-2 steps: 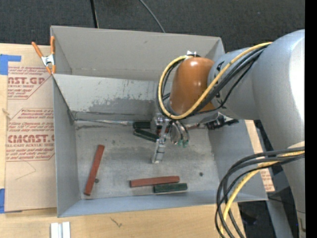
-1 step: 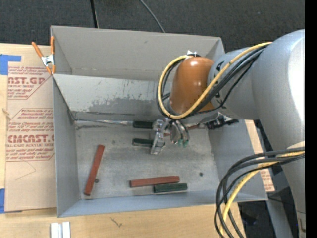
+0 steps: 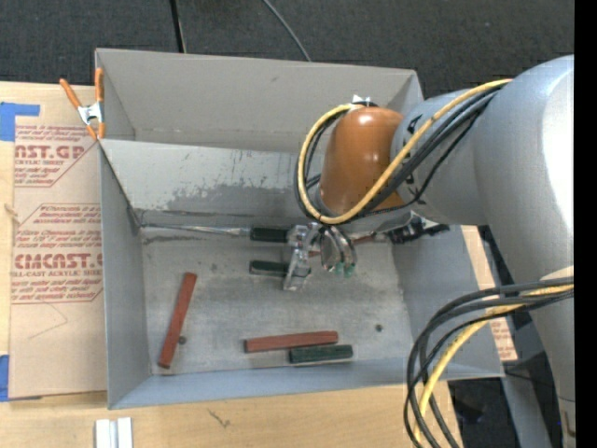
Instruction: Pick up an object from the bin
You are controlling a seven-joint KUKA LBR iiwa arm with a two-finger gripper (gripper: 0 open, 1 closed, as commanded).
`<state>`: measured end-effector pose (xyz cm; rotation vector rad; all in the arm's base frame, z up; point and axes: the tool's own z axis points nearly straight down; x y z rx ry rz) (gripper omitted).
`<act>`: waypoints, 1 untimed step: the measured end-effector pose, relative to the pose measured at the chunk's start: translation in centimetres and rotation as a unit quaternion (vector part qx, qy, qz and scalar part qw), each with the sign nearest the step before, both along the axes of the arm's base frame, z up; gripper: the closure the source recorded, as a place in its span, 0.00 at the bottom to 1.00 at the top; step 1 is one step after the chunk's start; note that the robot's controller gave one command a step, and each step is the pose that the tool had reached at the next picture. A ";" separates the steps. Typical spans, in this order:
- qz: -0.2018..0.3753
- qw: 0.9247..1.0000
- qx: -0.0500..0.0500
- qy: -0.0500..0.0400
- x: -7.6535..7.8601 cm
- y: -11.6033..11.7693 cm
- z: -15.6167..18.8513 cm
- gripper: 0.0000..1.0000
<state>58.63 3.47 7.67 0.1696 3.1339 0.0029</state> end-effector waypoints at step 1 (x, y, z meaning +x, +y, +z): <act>-0.021 1.000 0.000 -0.002 -1.6 -0.3 16.4 1.00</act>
Offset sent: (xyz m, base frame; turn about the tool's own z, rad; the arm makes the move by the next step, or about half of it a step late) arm 0.0000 0.0000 0.0000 0.0000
